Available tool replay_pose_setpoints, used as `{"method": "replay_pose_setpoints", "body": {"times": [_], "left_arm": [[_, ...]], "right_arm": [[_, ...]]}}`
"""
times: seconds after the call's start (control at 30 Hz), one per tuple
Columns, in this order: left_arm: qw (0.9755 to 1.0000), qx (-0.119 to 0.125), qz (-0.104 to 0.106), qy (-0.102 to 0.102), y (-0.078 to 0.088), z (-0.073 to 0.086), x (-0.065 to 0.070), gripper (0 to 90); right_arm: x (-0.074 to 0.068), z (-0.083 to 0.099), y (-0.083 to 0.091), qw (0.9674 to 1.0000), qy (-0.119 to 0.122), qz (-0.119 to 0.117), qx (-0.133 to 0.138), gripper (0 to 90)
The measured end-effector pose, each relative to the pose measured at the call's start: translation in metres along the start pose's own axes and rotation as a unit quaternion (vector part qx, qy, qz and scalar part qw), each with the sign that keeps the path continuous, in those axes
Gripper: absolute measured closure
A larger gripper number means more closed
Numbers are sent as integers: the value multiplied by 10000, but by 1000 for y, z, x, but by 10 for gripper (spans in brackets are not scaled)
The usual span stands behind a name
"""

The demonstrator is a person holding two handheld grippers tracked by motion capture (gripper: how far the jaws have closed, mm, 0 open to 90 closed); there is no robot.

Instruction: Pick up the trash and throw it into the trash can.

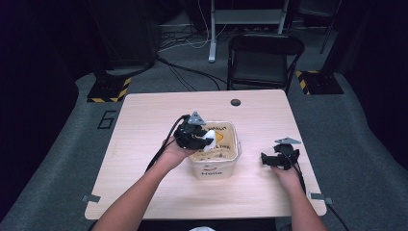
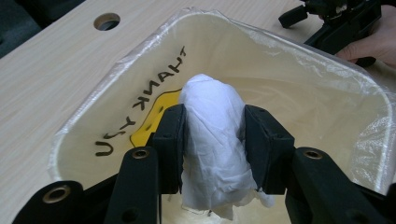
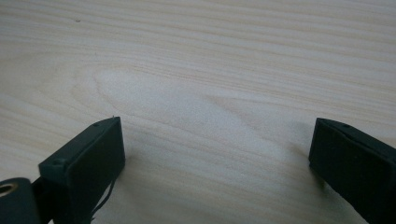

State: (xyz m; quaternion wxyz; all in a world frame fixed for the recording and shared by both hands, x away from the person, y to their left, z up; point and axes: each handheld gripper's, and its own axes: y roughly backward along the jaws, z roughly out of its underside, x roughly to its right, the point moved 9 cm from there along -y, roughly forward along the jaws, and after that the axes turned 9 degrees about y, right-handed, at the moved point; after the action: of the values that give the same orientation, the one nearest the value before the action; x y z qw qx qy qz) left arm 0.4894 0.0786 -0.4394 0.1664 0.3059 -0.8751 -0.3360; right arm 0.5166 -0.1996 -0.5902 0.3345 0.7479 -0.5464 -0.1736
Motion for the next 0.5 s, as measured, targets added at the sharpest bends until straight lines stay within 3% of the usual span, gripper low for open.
{"method": "replay_pose_setpoints", "body": {"times": [0.37, 0.5], "left_arm": [[9999, -125, 49, -29, -12, 5, 5, 590], [9999, -135, 57, -23, -14, 6, 5, 537]], "right_arm": [[0, 0, 0, 10000, -7, 0, 2, 28], [0, 0, 0, 10000, -3, 1, 4, 28]]}}
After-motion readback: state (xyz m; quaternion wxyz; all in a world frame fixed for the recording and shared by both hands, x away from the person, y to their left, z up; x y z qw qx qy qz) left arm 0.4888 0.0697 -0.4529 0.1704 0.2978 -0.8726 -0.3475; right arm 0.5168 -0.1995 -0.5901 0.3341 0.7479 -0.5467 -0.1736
